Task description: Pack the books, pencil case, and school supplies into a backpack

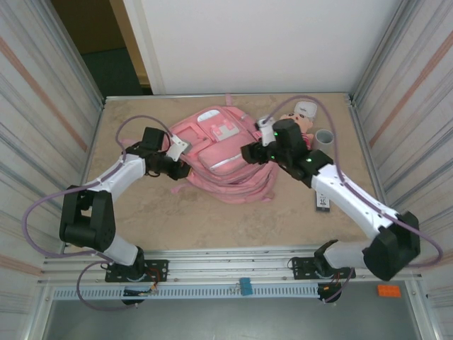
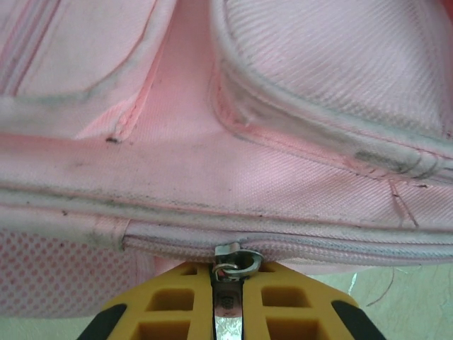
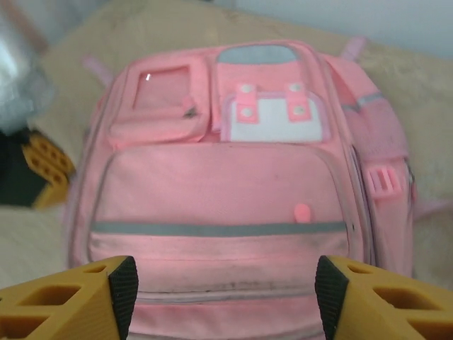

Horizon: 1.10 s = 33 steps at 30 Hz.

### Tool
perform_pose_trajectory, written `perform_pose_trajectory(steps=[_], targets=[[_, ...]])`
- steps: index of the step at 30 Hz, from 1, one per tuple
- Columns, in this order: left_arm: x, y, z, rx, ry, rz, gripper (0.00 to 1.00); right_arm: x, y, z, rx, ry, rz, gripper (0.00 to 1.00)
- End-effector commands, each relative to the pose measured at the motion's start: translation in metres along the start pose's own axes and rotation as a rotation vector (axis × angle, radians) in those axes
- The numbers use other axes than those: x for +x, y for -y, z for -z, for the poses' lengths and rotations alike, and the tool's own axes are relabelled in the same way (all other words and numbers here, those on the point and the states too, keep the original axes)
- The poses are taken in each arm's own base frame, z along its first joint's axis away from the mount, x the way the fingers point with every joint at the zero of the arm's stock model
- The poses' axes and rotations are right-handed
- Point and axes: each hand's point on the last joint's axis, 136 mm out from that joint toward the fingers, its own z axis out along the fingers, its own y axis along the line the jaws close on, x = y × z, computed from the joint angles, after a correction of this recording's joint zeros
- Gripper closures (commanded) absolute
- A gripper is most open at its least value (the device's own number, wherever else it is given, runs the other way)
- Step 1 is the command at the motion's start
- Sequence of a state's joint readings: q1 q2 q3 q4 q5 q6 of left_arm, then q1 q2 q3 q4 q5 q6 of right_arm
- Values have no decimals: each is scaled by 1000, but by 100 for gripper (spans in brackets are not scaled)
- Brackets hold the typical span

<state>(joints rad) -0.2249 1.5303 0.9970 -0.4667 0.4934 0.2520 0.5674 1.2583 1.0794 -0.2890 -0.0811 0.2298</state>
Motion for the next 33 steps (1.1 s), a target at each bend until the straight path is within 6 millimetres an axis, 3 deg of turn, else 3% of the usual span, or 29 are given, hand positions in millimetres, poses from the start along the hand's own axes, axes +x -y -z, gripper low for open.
perform_pose_trajectory(steps=[1,6,8,21,26,30,33], targets=[[12,-13,-6,-52,-37,120,100,41,3,14,-18,-111,-561,32],[14,-15,-10,-56,-49,158,99,84,-1,8,-62,-128,-894,30],[13,-16,-12,-52,-50,174,98,91,-6,0,-78,-125,-959,31],[14,-11,-16,-28,-31,250,100,102,-48,-58,-122,-185,-1090,30],[10,-11,-16,-26,-22,251,100,100,-44,-67,-86,-131,-1105,30],[8,-1,-18,28,-15,256,100,96,-35,-70,-77,-79,-1128,54],[11,4,-21,65,-17,277,93,90,-33,-71,-98,-62,-1130,69]])
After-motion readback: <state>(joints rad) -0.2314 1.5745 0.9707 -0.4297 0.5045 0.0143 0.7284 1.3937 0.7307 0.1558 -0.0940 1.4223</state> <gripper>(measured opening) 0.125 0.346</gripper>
